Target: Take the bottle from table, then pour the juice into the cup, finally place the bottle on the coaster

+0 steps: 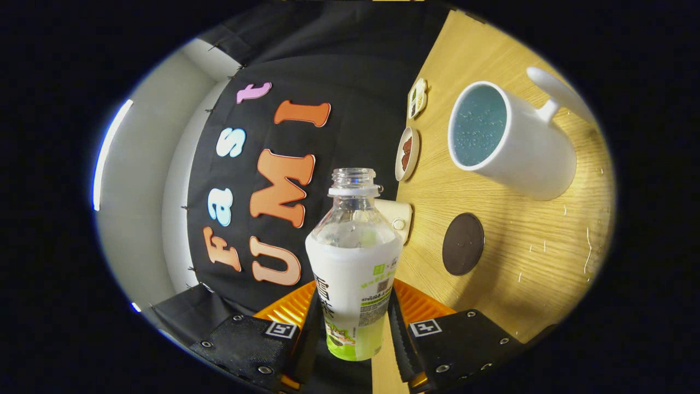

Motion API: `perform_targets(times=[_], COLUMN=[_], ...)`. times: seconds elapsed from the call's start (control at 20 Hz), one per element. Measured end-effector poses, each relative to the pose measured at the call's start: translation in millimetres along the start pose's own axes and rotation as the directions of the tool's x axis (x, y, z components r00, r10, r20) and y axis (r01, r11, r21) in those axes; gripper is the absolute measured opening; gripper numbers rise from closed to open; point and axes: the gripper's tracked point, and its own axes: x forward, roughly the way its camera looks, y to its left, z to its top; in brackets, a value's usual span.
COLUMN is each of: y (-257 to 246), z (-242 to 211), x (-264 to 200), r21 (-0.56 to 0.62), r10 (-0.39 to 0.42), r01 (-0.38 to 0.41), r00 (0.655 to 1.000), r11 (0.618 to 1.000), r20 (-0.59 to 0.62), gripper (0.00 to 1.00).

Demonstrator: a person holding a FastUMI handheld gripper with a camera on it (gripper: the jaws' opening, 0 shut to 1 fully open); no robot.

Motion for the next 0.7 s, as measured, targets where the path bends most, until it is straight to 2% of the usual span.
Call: perform_targets(times=[0.7], y=[-6.1], z=[18.7], x=[1.8], r21=[0.218], r10=[0.001], r01=[-0.010], r00=[0.999], r11=[0.976], r20=[0.044], gripper=[0.60])
